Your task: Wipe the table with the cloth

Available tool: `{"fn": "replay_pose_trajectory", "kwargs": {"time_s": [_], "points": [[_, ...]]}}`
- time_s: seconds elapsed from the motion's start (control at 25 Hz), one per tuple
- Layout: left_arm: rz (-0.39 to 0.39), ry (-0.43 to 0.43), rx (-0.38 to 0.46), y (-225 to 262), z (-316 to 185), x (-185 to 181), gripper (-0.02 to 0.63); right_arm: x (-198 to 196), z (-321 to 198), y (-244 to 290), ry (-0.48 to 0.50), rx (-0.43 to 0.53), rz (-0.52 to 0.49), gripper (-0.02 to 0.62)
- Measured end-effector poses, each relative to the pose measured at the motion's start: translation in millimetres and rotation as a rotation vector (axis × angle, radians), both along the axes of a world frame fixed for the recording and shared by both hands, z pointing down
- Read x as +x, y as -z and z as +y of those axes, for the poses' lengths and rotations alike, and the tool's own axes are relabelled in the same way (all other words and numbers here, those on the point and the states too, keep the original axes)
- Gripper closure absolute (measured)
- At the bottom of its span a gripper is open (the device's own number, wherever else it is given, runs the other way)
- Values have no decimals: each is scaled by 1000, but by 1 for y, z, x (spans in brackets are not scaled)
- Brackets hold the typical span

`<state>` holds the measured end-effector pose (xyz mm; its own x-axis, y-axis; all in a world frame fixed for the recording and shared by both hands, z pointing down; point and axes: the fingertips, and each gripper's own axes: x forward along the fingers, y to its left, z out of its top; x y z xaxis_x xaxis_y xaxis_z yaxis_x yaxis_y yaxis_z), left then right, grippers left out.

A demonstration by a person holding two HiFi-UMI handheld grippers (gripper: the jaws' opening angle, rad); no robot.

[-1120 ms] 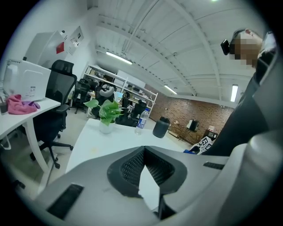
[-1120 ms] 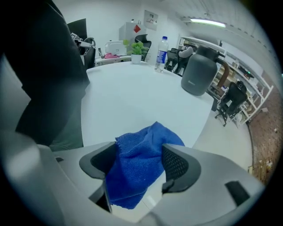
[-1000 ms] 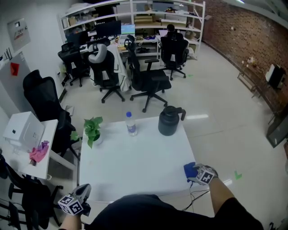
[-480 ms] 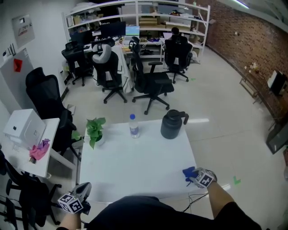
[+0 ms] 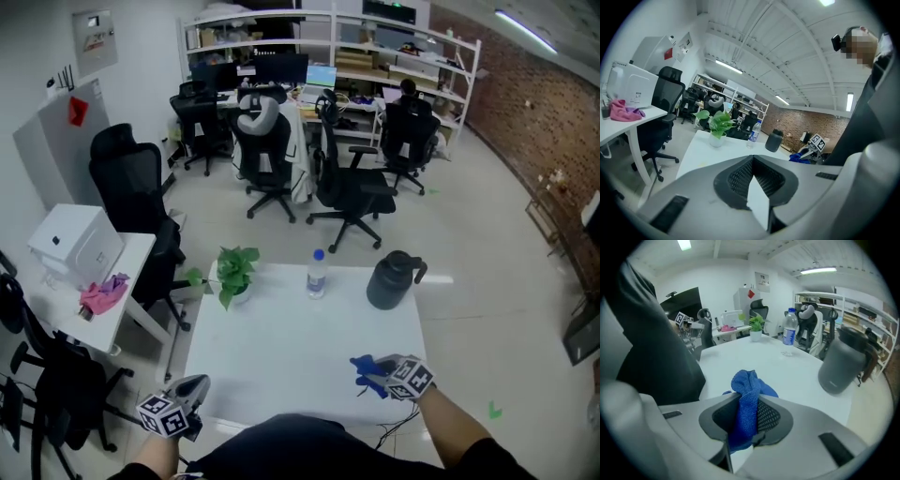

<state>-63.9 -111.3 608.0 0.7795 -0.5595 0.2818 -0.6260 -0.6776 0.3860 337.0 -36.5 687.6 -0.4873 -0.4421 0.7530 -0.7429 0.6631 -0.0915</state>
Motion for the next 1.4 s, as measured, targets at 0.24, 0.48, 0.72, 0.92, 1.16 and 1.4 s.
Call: {"fn": "replay_pose_trajectory", "kwargs": {"time_s": [0.24, 0.48, 0.72, 0.92, 1.16, 1.4], "points": [[-13, 93, 4, -5, -12, -57, 607, -116, -74, 19, 125, -68, -77, 518], [-47, 198, -31, -22, -25, -129, 607, -228, -135, 5, 201, -135, -38, 518], [-43, 223, -74, -45, -40, -184, 607, -325, -182, -34, 174, -198, 3, 518], [-27, 210, -101, -58, -48, -209, 607, -379, -221, -58, 45, -207, 13, 518], [16, 211, -137, -69, -49, -231, 607, -428, -240, -86, 22, -231, 98, 518], [30, 225, -164, -82, -49, -251, 607, -450, -254, -105, 22, -241, 140, 525]]}}
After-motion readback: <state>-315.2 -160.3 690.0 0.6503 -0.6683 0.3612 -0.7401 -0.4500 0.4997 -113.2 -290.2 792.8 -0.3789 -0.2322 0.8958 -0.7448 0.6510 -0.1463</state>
